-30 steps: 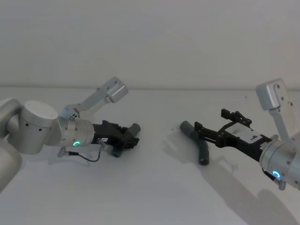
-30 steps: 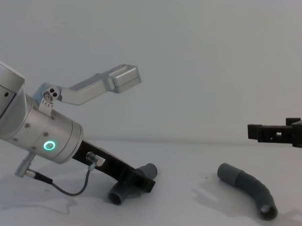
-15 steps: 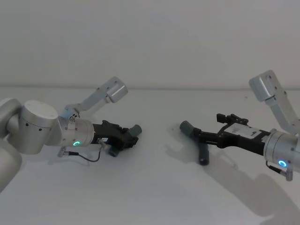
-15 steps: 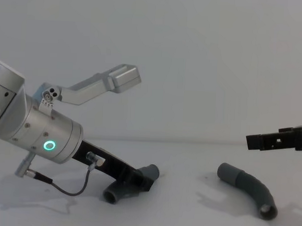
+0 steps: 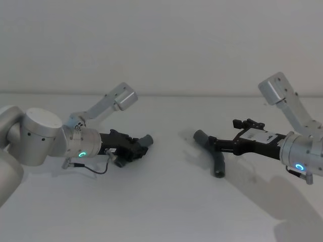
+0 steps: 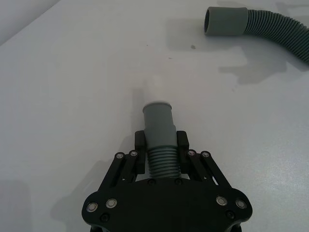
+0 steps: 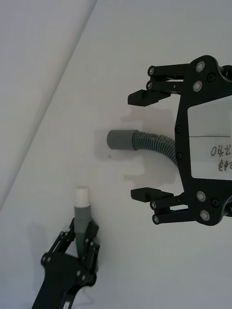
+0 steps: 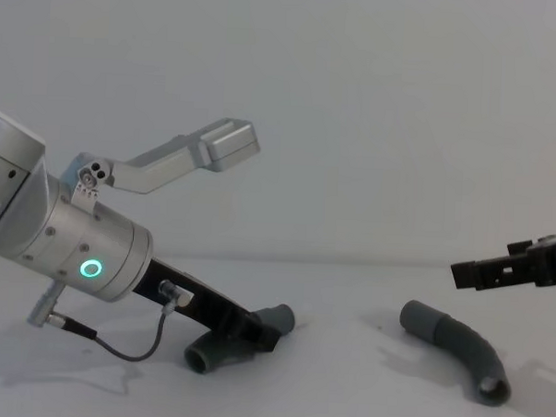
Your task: Use both hands to pick up one end of the pipe from the table, align the ends, and insert them.
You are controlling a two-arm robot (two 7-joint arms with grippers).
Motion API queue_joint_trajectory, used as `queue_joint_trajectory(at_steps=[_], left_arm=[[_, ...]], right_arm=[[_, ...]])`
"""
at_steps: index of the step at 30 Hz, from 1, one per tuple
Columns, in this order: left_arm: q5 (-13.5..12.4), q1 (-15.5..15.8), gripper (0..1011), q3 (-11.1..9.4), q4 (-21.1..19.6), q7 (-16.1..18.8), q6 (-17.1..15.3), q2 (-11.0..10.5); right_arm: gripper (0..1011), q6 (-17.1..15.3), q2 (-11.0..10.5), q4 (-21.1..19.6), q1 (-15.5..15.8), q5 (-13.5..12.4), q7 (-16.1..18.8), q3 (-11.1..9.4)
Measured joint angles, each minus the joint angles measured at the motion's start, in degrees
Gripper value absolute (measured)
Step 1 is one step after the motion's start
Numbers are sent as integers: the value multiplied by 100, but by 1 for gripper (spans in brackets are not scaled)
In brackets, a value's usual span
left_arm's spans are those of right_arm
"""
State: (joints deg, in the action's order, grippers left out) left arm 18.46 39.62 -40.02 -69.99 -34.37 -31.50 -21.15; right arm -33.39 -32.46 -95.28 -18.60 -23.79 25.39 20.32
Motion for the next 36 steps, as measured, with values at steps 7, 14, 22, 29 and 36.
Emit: queue_joint_trajectory(at_steps=[7, 14, 22, 29, 36], left_arm=[[0, 0, 368, 0, 0, 0, 0, 0], [0, 0, 368, -1, 0, 0, 0, 0], [0, 0, 368, 0, 0, 0, 0, 0], [0, 0, 368, 0, 0, 0, 0, 0], [0, 0, 368, -1, 0, 0, 0, 0]], right_arm=[[1001, 9, -3, 223, -163, 105, -2, 176], [1002, -28, 1, 387, -265, 146, -1, 296], [1002, -92, 52, 573, -366, 155, -26, 412], [1001, -109, 112, 737, -441, 168, -42, 513], [1001, -121, 156, 841, -487, 183, -45, 580]])
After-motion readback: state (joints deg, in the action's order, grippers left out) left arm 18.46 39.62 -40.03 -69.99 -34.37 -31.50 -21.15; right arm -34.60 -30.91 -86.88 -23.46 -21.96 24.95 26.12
